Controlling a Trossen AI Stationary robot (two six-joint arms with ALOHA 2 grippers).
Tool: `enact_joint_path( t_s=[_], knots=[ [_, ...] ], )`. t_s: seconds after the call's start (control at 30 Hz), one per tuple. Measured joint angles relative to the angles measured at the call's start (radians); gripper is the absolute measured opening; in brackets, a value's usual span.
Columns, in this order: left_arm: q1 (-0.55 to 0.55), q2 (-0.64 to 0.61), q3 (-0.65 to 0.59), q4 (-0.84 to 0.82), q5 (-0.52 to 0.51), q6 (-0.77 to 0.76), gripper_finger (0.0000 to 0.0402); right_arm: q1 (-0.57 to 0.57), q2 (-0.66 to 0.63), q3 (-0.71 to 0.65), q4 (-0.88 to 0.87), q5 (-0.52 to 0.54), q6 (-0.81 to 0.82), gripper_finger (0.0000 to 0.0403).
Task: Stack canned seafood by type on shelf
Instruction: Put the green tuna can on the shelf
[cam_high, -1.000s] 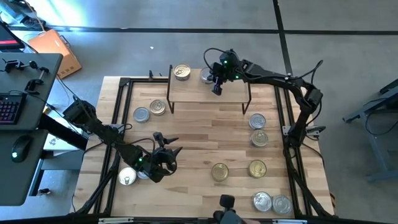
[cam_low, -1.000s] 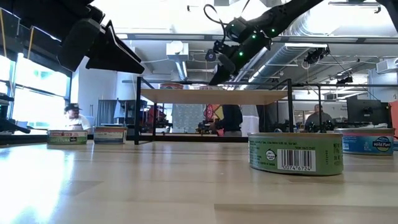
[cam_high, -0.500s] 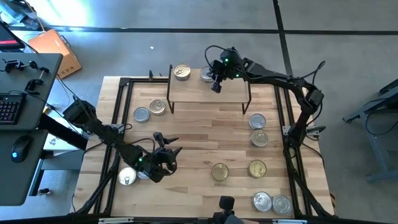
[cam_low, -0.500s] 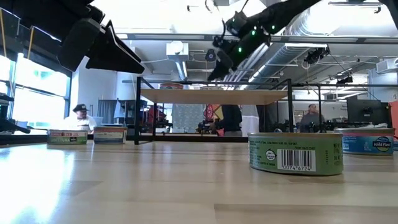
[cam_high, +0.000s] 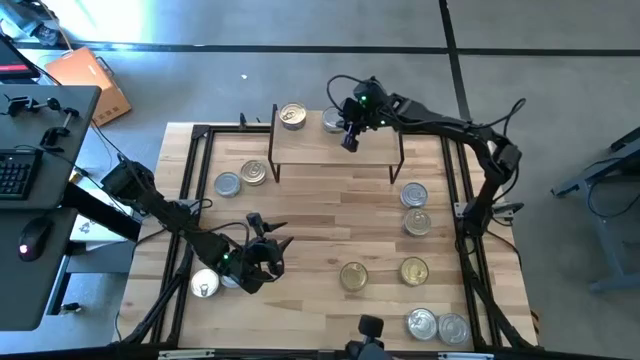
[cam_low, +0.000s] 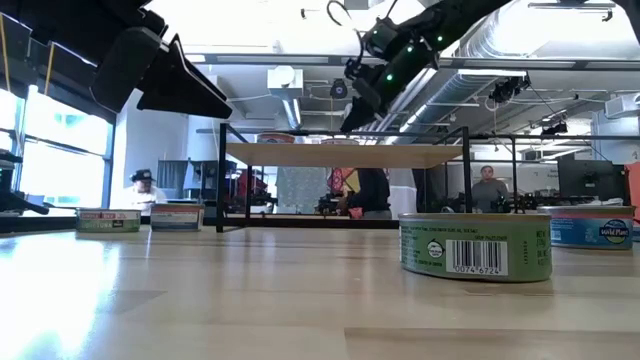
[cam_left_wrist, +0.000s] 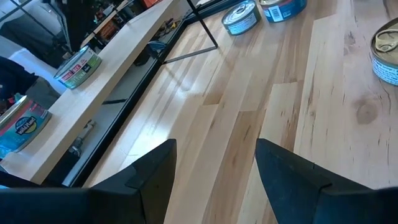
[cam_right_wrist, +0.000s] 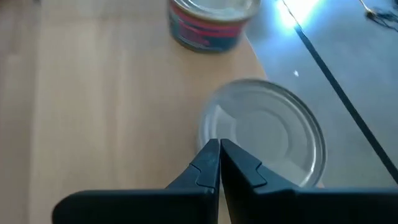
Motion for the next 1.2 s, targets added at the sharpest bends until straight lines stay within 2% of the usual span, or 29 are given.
enact_joint_path(
  t_s=[0.13, 0.7, 1.2],
  knots=[
    [0.000, 0.000, 0.000, 0.001, 0.001, 0.000, 0.0213, -0.001, 0.030, 0.002, 0.020, 0.053, 0.004, 0.0004],
    [0.000, 0.000, 0.000, 0.001, 0.001, 0.001, 0.0213, 0.003, 0.053, 0.004, 0.027, 0.032, 0.003, 0.0004],
    [0.000, 0.000, 0.000, 0.001, 0.001, 0.001, 0.0213, 0.006, 0.012, -0.002, -0.016, 0.052, 0.000, 0.0004]
  ],
)
